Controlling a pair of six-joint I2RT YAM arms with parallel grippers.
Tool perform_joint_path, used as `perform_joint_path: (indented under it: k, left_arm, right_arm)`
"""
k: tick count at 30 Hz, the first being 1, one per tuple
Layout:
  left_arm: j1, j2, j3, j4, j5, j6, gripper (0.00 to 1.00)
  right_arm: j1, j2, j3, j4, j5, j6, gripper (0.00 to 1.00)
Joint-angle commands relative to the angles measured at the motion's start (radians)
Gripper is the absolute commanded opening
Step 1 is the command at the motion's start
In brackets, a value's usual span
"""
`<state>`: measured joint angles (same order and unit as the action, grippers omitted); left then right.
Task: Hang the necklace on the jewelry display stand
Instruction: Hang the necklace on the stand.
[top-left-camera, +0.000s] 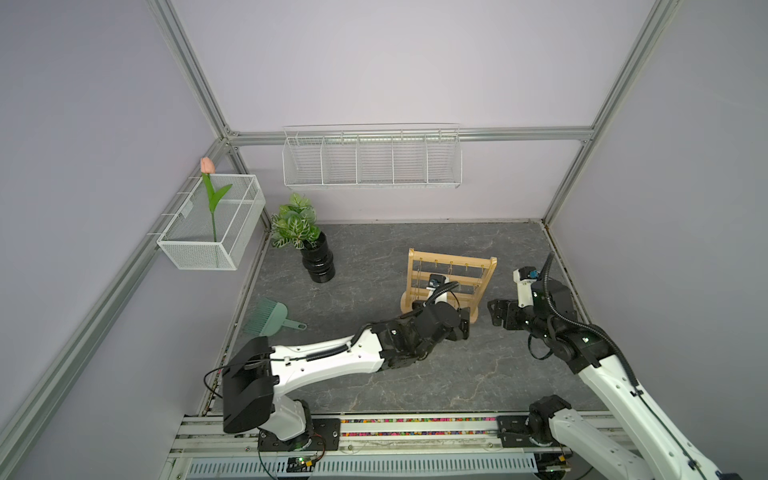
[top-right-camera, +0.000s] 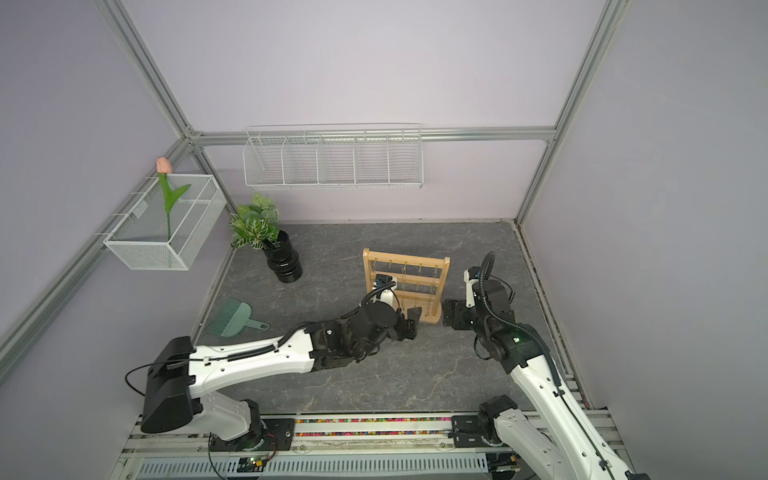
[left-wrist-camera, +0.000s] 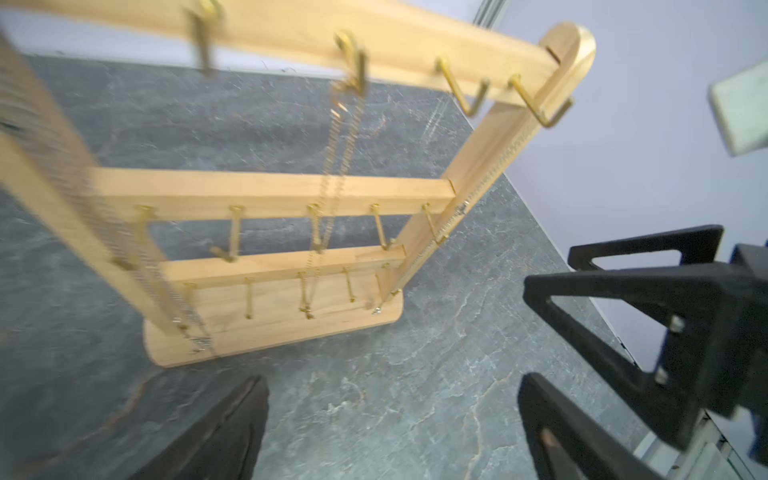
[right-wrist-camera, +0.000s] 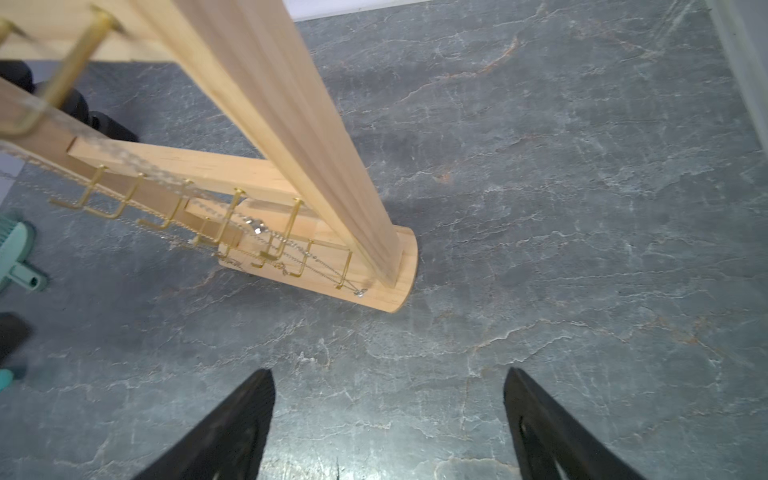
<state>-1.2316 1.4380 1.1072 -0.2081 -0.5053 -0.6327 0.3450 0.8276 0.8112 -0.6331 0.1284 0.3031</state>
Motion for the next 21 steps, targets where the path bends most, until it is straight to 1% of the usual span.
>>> perform_joint_path:
  k: [1, 4, 5, 7, 8, 9, 11, 12, 14, 16, 17, 18, 19, 20, 21]
  left_arm:
    - [0.106, -0.137, -0.065, -0.157, -0.096, -0.007, 0.99]
    - [0.238, -0.258, -0.126, -0.234, -0.173, -0.002, 1.0]
    - [0.292, -0.287, -0.138, -0.275, -0.225, -0.023, 1.0]
    - [0.408, -0.348, -0.167, -0.311, -0.245, -0.027, 1.0]
    - [0.454, -0.38, -0.194, -0.301, -0.281, -0.005, 1.0]
    - [0.501, -0.41, -0.232, -0.262, -0.308, 0.05, 1.0]
    - [0.587, -0.445, -0.3, -0.161, -0.348, 0.159, 1.0]
    - [0.644, -0.457, -0.346, -0.083, -0.325, 0.243, 1.0]
    - [0.757, -0.464, -0.407, 0.018, -0.263, 0.357, 1.0]
    - [0.853, -0.464, -0.427, 0.053, -0.303, 0.415, 1.0]
    - [0.912, -0.467, -0.431, 0.071, -0.252, 0.458, 1.0]
    - [0.975, -0.466, -0.433, 0.08, -0.176, 0.484, 1.0]
    - [1.023, -0.461, -0.44, 0.087, -0.13, 0.49, 0.99]
    - [1.059, -0.456, -0.456, 0.098, -0.103, 0.497, 0.98]
    - [1.073, -0.455, -0.484, 0.125, -0.081, 0.538, 0.98]
  right_arm:
    - [-0.016, 0.035, -0.018, 0.002, 0.099, 0.003, 0.89]
    - [-0.047, 0.097, -0.021, 0.049, 0.188, 0.001, 0.89]
    - [-0.065, 0.115, -0.031, 0.081, 0.203, 0.0, 0.89]
    - [-0.104, 0.142, -0.06, 0.161, 0.198, 0.001, 0.89]
    - [-0.123, 0.149, -0.078, 0.2, 0.191, -0.003, 0.89]
    - [-0.133, 0.148, -0.098, 0.245, 0.198, -0.013, 0.89]
    - [-0.194, 0.148, -0.136, 0.329, 0.201, -0.042, 0.89]
    - [-0.218, 0.151, -0.163, 0.391, 0.195, -0.072, 0.89]
    - [-0.267, 0.159, -0.216, 0.511, 0.202, -0.095, 0.89]
    - [-0.312, 0.162, -0.291, 0.692, 0.191, -0.126, 0.89]
    - [-0.338, 0.176, -0.324, 0.778, 0.184, -0.128, 0.89]
    - [-0.359, 0.203, -0.341, 0.837, 0.169, -0.13, 0.89]
    - [-0.375, 0.237, -0.348, 0.877, 0.161, -0.13, 0.89]
    - [-0.386, 0.282, -0.35, 0.913, 0.149, -0.13, 0.89]
    - [-0.391, 0.328, -0.348, 0.946, 0.132, -0.129, 0.89]
